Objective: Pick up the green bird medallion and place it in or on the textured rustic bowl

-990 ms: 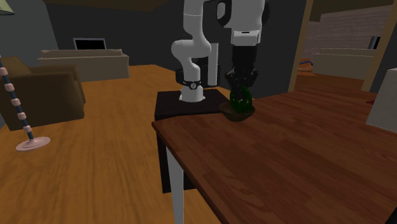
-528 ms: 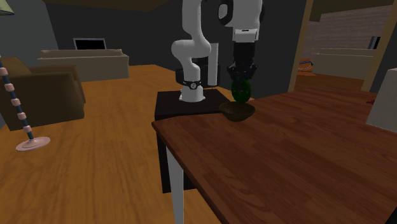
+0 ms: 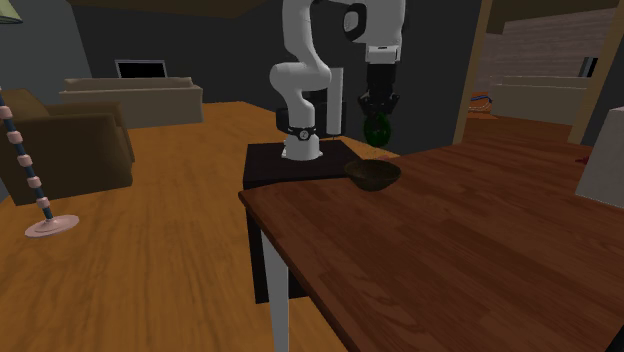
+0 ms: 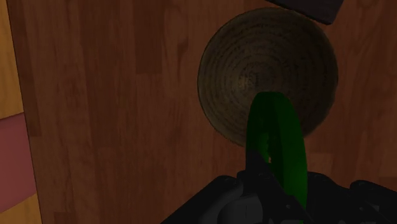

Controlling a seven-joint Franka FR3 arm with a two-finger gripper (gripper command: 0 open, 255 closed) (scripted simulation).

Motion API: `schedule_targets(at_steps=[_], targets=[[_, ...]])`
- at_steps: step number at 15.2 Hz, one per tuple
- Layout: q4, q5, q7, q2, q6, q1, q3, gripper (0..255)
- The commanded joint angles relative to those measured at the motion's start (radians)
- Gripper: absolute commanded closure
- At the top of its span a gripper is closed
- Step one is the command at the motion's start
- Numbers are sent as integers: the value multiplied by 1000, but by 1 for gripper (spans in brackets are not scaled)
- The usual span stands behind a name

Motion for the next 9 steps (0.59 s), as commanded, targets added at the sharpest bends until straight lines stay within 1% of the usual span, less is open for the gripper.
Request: schedule_targets(at_steps=[1, 3, 9], targets=[[-58, 17, 25, -66, -6, 19, 18, 255], [-125, 44, 61, -148, -19, 50, 45, 255], [-166, 42, 64, -92, 77, 48, 52, 255]])
